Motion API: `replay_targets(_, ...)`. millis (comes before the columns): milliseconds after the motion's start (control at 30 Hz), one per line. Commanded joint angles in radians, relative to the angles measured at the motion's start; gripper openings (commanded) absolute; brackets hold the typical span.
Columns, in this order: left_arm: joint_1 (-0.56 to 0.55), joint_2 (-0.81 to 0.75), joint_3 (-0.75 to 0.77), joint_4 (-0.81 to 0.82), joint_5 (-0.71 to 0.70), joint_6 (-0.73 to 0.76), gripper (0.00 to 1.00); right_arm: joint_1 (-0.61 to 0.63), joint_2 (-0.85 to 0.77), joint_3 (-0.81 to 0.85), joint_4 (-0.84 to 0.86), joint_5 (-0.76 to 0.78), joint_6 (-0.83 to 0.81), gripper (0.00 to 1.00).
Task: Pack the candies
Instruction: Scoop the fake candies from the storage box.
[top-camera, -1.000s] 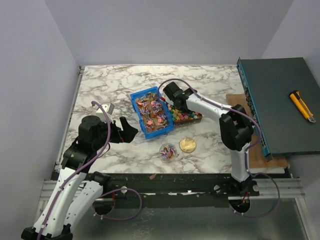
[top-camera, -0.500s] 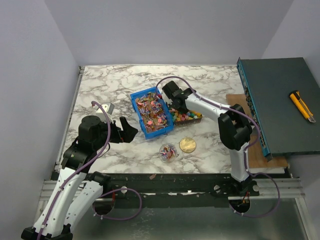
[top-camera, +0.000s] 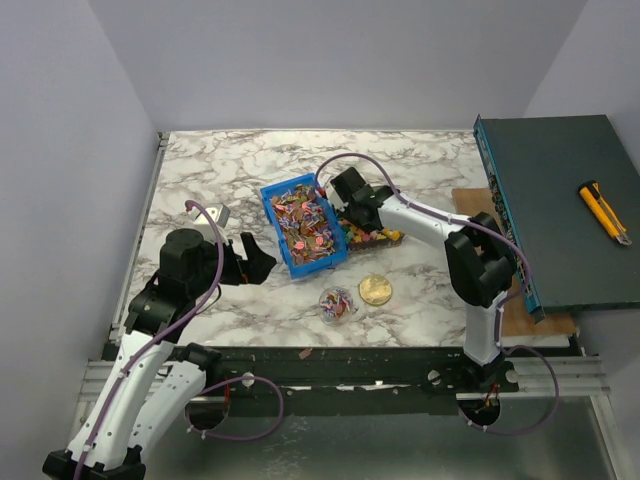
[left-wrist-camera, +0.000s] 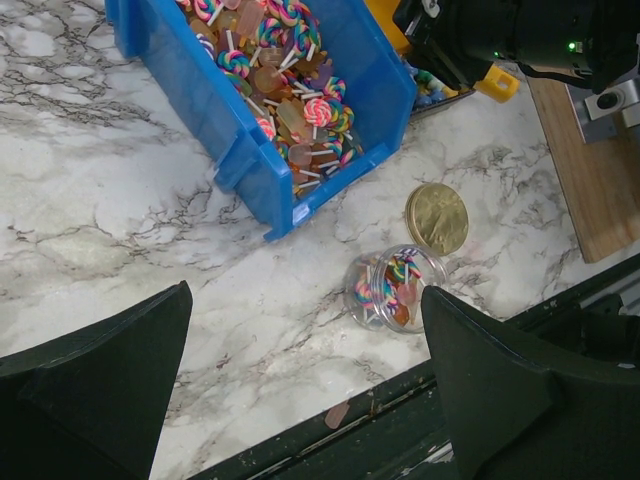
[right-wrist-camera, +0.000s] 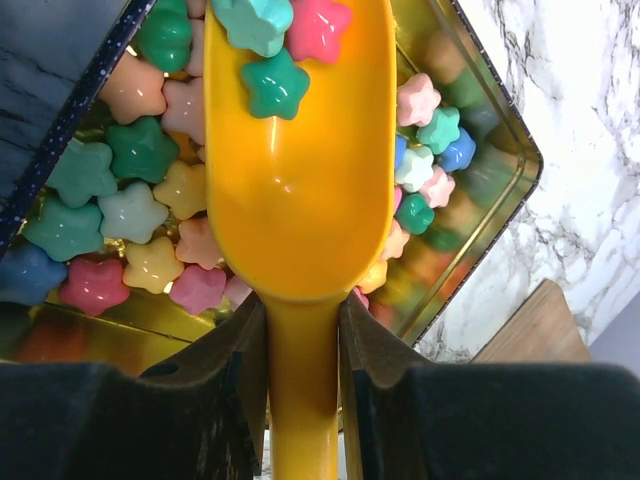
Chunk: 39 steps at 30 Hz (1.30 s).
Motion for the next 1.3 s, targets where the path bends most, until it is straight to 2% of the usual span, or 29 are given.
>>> replay_targets(0,0.002,0.005,-0.006,-0.010,-0.030,0.007,0.99,-0.004,-0.039,-0.076,0.025,-0.082,0.051,0.01)
replay_targets(600,0.008,0.032,-0.004,-0.011,-0.039,0.008,0.99,-0.027,-0.225,-0.275,0.133,-0.057,0.109,0.01)
replay_targets(1267,0.011,0.047,-0.003,-0.015,-0.056,0.010,0.99,-0.028,-0.414,-0.342,0.118,-0.098,0.171,0.01)
